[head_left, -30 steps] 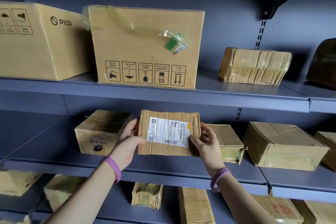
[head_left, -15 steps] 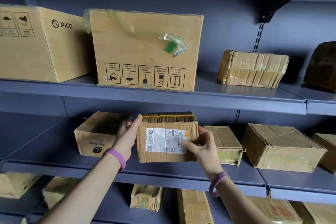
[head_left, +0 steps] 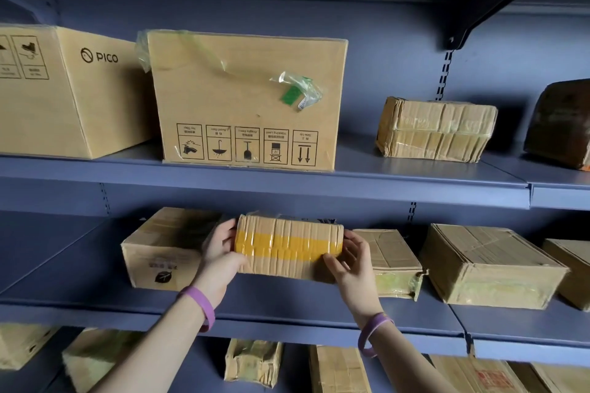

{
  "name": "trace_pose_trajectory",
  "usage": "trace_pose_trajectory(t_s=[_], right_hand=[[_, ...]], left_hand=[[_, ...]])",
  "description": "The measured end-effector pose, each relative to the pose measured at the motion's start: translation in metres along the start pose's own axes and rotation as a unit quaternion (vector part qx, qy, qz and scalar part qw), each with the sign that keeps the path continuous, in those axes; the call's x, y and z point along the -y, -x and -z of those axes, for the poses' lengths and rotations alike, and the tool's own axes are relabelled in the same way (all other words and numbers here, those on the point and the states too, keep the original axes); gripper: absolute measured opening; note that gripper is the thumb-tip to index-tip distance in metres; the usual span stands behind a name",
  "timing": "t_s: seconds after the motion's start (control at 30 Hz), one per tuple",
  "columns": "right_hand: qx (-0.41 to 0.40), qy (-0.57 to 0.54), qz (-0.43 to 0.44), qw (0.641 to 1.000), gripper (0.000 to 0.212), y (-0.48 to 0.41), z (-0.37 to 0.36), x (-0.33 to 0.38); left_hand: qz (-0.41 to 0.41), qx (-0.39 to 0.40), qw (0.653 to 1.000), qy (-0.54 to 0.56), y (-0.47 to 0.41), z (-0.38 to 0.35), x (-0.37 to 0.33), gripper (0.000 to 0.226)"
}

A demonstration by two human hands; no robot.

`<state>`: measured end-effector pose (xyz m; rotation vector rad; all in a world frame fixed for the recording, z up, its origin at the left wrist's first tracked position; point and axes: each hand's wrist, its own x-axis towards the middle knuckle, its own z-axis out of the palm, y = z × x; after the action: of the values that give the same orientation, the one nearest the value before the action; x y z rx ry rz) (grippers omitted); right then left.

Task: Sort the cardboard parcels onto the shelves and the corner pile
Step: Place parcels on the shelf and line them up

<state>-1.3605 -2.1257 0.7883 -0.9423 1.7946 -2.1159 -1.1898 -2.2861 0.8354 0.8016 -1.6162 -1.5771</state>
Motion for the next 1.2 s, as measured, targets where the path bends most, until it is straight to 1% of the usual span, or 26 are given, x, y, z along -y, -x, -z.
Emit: trace_pose_trajectory(t_s=[0.13,0.23,0.37,0.53,0.63,0.73,0.8,0.9,1.0,1.03,1.1,1.2], right_hand=[[-0.005,0.056,0.021,0.998,0.062,-0.001,-0.003,-0.01],[0.008,0.061,-0.008,0.998,0.058,-0.002,-0.004,-0.016],[0.034,0.08,-0.043,0.995,0.053,-0.001,-0.005,-0.029],[0.056,0.093,-0.07,0.992,0.059,0.0,-0.01,-0.038],[0.065,0.091,-0.073,0.991,0.063,0.0,-0.009,-0.04],[0.08,0.098,-0.084,0.988,0.067,0.001,-0.007,-0.04],[0.084,0.101,-0.086,0.988,0.067,0.003,-0.004,-0.04],[0.073,0.104,-0.097,0.987,0.065,0.009,-0.002,-0.039],[0.053,0.105,-0.102,0.988,0.067,0.017,-0.001,-0.031],[0.046,0.106,-0.104,0.988,0.067,0.019,0.001,-0.029],[0.036,0.113,-0.107,0.987,0.066,0.024,0.004,-0.024],[0.025,0.118,-0.115,0.986,0.062,0.034,0.01,-0.014]], left_hand=[[0.016,-0.011,1.0,-0.008,-0.003,-0.001,0.021,0.068],[0.022,-0.028,0.999,-0.016,-0.004,-0.002,0.035,0.063],[0.029,-0.029,0.998,-0.051,-0.005,-0.003,0.049,0.059],[0.052,-0.049,0.996,-0.048,-0.003,-0.008,0.056,0.057],[0.065,-0.064,0.995,-0.038,-0.004,-0.008,0.06,0.061],[0.087,-0.05,0.994,-0.042,-0.005,-0.005,0.064,0.065],[0.108,-0.045,0.993,-0.029,-0.001,-0.005,0.065,0.064],[0.13,-0.074,0.988,-0.027,0.011,-0.006,0.071,0.051],[0.11,-0.124,0.985,-0.039,0.021,-0.011,0.077,0.017],[0.1,-0.132,0.986,-0.036,0.024,-0.014,0.077,0.013],[0.094,-0.114,0.989,-0.032,0.03,-0.023,0.076,0.015],[0.073,-0.028,0.996,-0.034,0.043,-0.039,0.07,0.009]])
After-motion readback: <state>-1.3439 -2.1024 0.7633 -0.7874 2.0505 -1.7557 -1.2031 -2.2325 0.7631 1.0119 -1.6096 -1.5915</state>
